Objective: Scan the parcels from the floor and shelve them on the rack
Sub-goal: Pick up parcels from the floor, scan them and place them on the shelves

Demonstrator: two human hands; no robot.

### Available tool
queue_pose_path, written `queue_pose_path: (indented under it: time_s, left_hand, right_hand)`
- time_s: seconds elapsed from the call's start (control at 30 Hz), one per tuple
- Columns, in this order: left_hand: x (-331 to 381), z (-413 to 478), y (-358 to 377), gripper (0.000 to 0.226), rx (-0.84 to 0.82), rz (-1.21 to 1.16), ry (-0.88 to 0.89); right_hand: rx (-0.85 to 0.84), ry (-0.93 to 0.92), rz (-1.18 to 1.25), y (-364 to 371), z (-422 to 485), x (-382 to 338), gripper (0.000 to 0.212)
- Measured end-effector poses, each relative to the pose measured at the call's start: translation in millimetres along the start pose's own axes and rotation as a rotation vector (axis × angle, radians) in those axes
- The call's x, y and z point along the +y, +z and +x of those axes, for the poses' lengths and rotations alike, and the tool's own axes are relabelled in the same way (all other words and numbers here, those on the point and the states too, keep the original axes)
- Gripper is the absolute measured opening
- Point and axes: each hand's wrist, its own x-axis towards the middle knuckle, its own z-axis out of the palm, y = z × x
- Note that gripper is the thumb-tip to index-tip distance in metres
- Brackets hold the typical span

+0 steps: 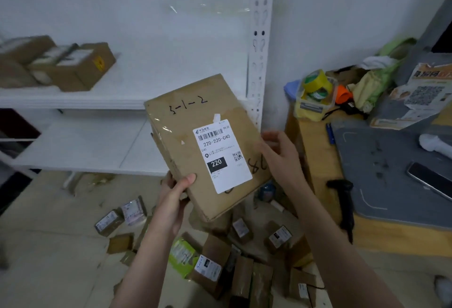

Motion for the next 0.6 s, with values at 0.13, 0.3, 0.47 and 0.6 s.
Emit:
queue_pose_path:
  time_s: [0.13,0.3,0.47,0.6]
  left_hand:
    - [44,-4,-50,0.103,0.03,-0.038,0.11]
    - [90,-2,-125,0.106,0.075,-0.07,0.185]
    - [123,8,-197,0.094,0.08,-0.091,0.263]
    - [150,26,-239,0.082,0.067,-0.078,0.323]
  right_hand:
    - [-0.147,-0.069,0.034,63,3,-34,0.028]
    - [-0.288,-0.072,0.125,146,2,-72,0.047]
    - [-0.46,-0.006,0.28,217,0,-87,0.065]
    - [-0.598,0.069,0.341,261,-1,-94,0.067]
